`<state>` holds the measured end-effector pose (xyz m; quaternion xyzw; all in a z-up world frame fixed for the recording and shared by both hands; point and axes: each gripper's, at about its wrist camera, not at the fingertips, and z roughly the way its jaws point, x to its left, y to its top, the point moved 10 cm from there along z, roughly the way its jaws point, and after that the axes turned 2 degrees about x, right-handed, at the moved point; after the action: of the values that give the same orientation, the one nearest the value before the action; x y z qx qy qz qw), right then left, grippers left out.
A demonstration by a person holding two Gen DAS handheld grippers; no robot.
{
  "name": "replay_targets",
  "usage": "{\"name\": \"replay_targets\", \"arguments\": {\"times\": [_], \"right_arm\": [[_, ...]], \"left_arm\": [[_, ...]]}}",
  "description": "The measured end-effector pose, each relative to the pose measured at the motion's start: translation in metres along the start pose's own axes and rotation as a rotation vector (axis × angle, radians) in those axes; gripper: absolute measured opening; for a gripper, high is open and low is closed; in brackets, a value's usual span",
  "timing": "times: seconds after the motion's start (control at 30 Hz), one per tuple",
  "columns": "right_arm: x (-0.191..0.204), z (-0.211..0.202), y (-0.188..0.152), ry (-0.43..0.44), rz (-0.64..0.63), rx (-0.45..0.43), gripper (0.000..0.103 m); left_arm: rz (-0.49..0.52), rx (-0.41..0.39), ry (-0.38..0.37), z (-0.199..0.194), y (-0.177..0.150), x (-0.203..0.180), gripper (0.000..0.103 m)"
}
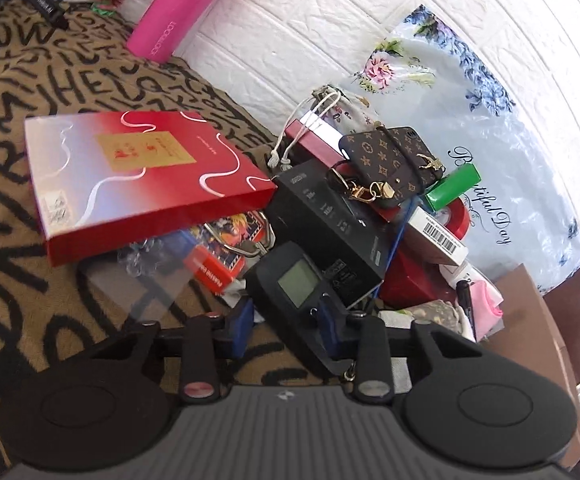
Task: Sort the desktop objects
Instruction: 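Grasp the black digital luggage scale by its hook with the left gripper, then lift the scale and carry it over the cardboard box with the left gripper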
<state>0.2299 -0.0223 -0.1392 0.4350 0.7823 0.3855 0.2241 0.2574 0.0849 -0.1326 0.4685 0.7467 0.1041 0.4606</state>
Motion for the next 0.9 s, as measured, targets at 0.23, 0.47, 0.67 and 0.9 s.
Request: {"name": "replay_targets", "arguments": {"times": [0.23, 0.47, 0.67, 0.9], "right_arm": [[0.004, -0.033, -0.014, 0.020, -0.051, -0.006, 0.000], [-0.015, -0.096, -0.055, 0.017, -0.041, 0.012, 0.000], [-0.040, -0.144, -0.098, -0.020, 0.053, 0.036, 0.000], [-0.053, -0.160, -0.118, -0.024, 0.086, 0.044, 0.009]], "left_arm": [[0.038, 0.023, -0.009, -0.024, -0.026, -0.012, 0.034], [0.058, 0.094, -0.026, -0.058, -0.084, -0.023, 0.032], [0.052, 0.105, -0.036, -0.075, -0.115, -0.031, 0.041], [0.096, 0.099, -0.019, -0.071, -0.114, -0.040, 0.060]]}}
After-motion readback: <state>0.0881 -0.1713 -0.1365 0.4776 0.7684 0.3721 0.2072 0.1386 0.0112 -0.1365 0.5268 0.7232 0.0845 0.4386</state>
